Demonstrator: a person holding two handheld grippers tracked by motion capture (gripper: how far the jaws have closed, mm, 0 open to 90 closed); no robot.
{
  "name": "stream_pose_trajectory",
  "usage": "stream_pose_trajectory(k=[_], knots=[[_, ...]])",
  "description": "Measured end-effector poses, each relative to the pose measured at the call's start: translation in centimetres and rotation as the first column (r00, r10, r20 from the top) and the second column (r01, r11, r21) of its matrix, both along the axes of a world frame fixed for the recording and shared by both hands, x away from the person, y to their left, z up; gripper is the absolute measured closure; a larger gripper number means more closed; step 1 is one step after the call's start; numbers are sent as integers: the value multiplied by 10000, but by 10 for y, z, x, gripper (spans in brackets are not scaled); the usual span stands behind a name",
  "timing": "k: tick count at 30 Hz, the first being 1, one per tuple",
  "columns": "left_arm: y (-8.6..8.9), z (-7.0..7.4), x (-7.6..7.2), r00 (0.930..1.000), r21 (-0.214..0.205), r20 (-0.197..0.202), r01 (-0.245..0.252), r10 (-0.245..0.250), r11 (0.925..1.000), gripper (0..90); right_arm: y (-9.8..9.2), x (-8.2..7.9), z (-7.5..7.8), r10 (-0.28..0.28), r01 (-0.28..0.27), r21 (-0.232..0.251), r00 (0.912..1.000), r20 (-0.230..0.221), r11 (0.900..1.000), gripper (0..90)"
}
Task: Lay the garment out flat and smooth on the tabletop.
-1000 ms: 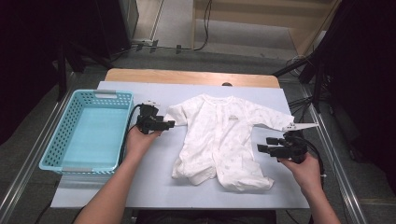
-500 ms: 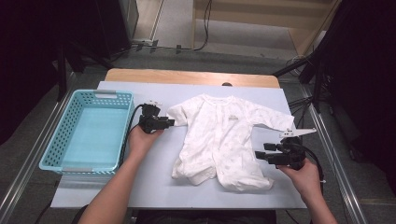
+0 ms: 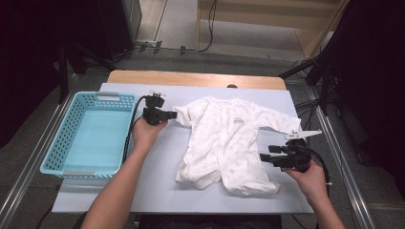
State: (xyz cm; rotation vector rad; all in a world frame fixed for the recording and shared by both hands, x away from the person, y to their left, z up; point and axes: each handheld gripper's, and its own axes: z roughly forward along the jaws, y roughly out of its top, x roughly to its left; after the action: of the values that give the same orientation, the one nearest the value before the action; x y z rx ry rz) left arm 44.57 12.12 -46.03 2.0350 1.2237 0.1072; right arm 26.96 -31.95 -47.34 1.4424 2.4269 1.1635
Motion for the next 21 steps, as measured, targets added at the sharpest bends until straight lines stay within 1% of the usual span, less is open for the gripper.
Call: stream_pose_trajectory(k=[1,5,9,10,14,18,20,21], knots=[[0,5,2,10000,61,44,-35,34,10000,871,0,0,0,62,-62,-13,10000,21,10000,355],[4,22,8,9996,-122,188,-215,217,9997,870,1,1,0,81,-81,18,10000,15,10000,355],[4,34,11,9993,-262,284,-239,246,9994,869,1,1,0,101,-101,-28,9999,-14,9999,355],[5,38,12,9994,-386,289,-161,173,9991,869,2,1,0,109,-109,-10,9999,6,9999,355],[0,48,12,9997,-580,257,-25,40,9983,868,3,1,0,187,-187,-47,9998,6,9998,355],[-10,54,10,9992,-528,202,354,-344,9980,867,4,2,-1,213,-213,-78,9998,15,9997,355],[-22,55,8,9974,-464,157,712,-705,9964,867,4,1,0,226,-225,-86,9997,34,9997,355],[-22,55,8,9974,-464,157,712,-705,9964,867,5,1,0,213,-213,-78,9998,23,9997,355]])
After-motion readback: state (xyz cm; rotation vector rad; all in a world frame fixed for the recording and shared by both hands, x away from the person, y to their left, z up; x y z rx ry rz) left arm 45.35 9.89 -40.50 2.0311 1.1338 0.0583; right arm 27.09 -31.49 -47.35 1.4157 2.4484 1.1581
